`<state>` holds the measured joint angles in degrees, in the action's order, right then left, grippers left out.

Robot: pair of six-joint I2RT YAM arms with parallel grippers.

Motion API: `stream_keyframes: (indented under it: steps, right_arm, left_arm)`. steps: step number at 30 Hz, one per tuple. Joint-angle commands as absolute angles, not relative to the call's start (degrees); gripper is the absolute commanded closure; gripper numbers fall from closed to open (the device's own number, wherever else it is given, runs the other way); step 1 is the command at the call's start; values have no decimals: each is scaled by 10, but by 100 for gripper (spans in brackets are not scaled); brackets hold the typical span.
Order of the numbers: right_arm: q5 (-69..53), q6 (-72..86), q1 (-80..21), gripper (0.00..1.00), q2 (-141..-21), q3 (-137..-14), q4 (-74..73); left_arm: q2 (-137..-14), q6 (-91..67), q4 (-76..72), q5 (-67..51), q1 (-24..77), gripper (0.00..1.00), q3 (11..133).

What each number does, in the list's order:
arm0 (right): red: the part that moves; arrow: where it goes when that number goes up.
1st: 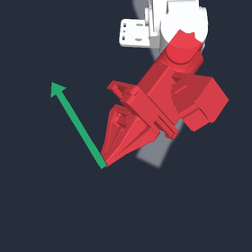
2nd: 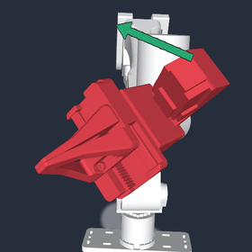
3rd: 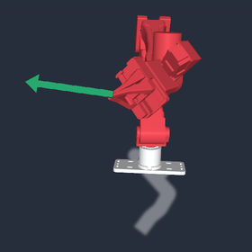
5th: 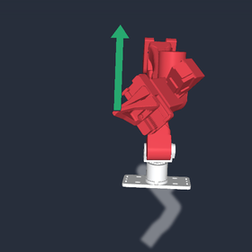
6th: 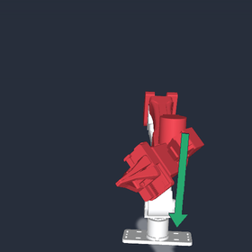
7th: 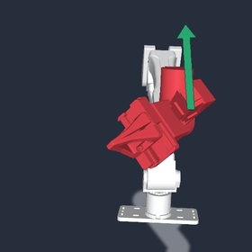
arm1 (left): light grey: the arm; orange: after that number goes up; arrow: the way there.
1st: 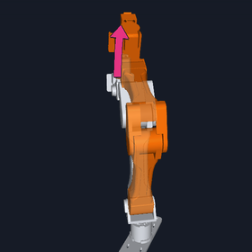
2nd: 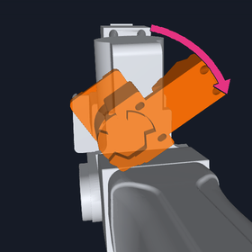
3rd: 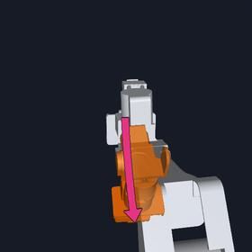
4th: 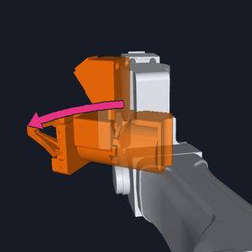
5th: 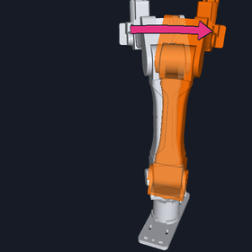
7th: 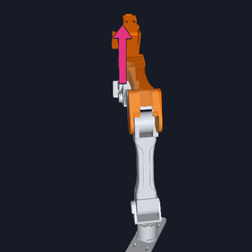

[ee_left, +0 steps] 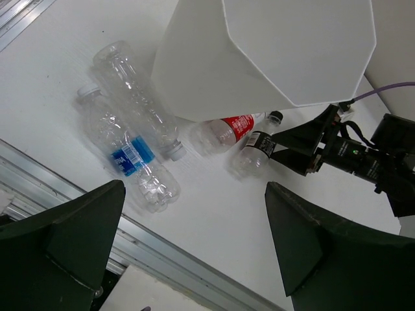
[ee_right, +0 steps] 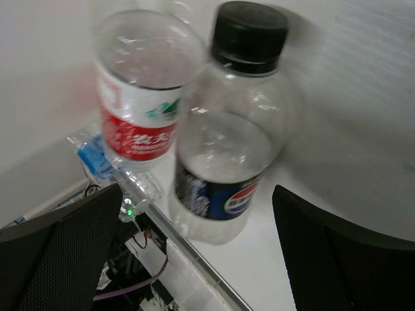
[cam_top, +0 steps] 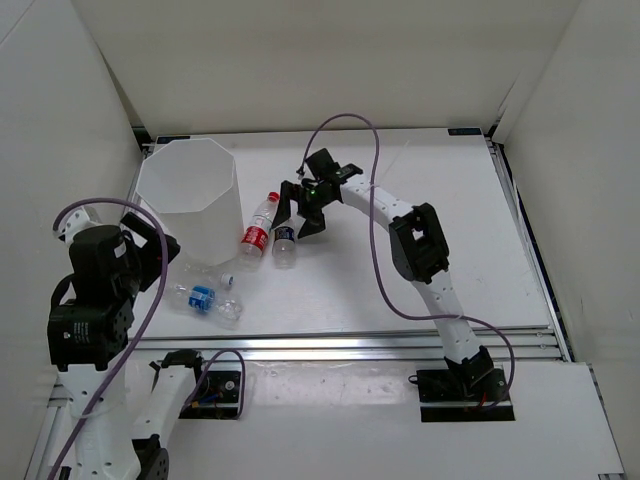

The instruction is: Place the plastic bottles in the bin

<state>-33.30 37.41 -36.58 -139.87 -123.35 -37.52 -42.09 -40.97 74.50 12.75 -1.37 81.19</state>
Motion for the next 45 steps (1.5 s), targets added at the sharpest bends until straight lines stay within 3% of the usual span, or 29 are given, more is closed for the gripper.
stream_keyframes:
  steps: [1,4,7,12,15,22,24,27,31,34,39,41,45]
  right_arm:
    - [-322,382,-369,0,-1419,-1222,-346]
    - [-336,388,-369,0,-1435,-1216,-333]
    - [-343,388,-369,9,-1448,-1211,-328]
    - [-343,381,-357,44,-1404,-1157,-328]
    - [-351,387,-357,56,-1327,-1124,-322]
    - [-336,469,-366,63,-1138,-1161,-236]
    - [-308,469,-381,63,-1132,-1240,-203]
    - [-245,425,-413,63,-1242,-1454,-196]
    - [-178,425,-451,60,-1297,-1456,-22]
    - [-152,425,-478,44,-1343,-1495,35]
    - [-142,324,-520,38,-1335,-1480,54]
    - [-148,288,-526,0,-1335,-1480,37]
    - [-78,213,-526,0,-1226,-1449,-19]
  left_arm:
    - [-422,-396,738,120,-12,0,807]
    - [-433,-396,733,120,-12,0,796]
    - [-439,-396,733,131,-12,0,784]
    - [-449,-396,726,137,-12,0,791]
    - [-449,-396,720,143,-12,0,814]
    - [-399,-476,736,228,-12,0,794]
    - [-376,-529,755,273,-12,0,765]
    - [-353,-514,738,258,-12,0,753]
    - [-374,-525,784,270,-12,0,753]
    - [-404,-491,784,263,-12,0,767]
    - [-425,-467,784,251,-12,0,760]
    - [-425,-467,784,251,-12,0,752]
    - [-419,-467,779,246,-12,0,746]
